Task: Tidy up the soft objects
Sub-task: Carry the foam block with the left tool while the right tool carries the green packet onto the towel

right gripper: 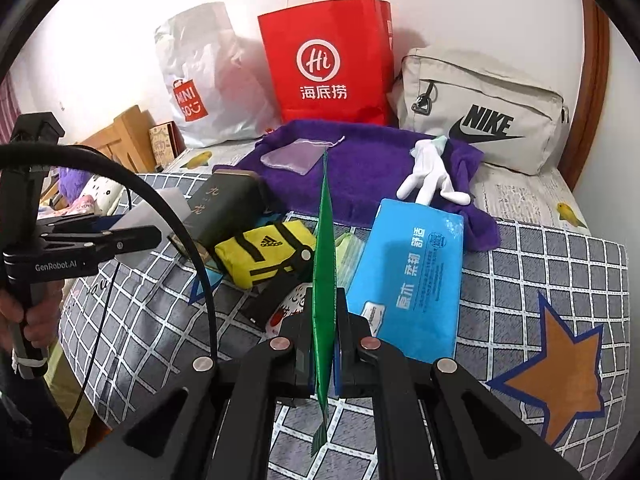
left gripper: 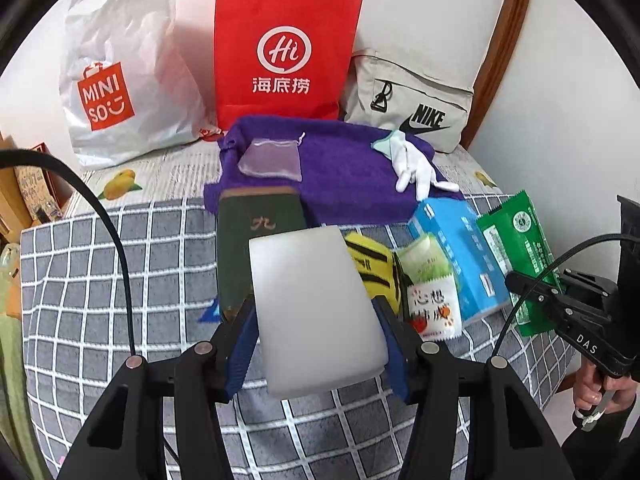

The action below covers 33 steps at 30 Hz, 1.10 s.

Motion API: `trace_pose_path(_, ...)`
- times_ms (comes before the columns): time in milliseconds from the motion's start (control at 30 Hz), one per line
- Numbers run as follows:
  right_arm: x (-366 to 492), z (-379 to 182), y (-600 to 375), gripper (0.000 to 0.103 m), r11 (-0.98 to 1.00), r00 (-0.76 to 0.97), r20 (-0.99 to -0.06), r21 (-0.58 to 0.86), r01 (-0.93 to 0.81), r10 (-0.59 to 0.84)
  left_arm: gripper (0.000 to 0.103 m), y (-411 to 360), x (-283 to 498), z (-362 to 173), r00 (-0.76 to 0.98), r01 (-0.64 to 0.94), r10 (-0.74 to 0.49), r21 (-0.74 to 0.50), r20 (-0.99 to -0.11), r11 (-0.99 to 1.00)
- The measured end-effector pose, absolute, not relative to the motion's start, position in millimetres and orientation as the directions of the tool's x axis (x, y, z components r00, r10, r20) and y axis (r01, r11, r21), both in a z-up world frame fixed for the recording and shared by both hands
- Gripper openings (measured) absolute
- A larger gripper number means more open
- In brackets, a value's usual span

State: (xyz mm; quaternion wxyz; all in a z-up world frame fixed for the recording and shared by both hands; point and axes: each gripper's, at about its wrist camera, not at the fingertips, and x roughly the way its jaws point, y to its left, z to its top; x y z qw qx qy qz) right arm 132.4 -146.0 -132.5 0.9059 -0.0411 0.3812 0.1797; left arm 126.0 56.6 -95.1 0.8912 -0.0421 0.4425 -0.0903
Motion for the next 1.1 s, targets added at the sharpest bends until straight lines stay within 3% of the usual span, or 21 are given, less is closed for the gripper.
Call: trace_pose_path(1100, 275.7, -103.9, -160.0, 0.006, 0.934, 0.641, -0.7, 0.108, -0.34, 0.314, 0.053, 83.0, 259.9, -87.4, 0.604, 0.075, -0.138, -0.116, -0.785, 0.99)
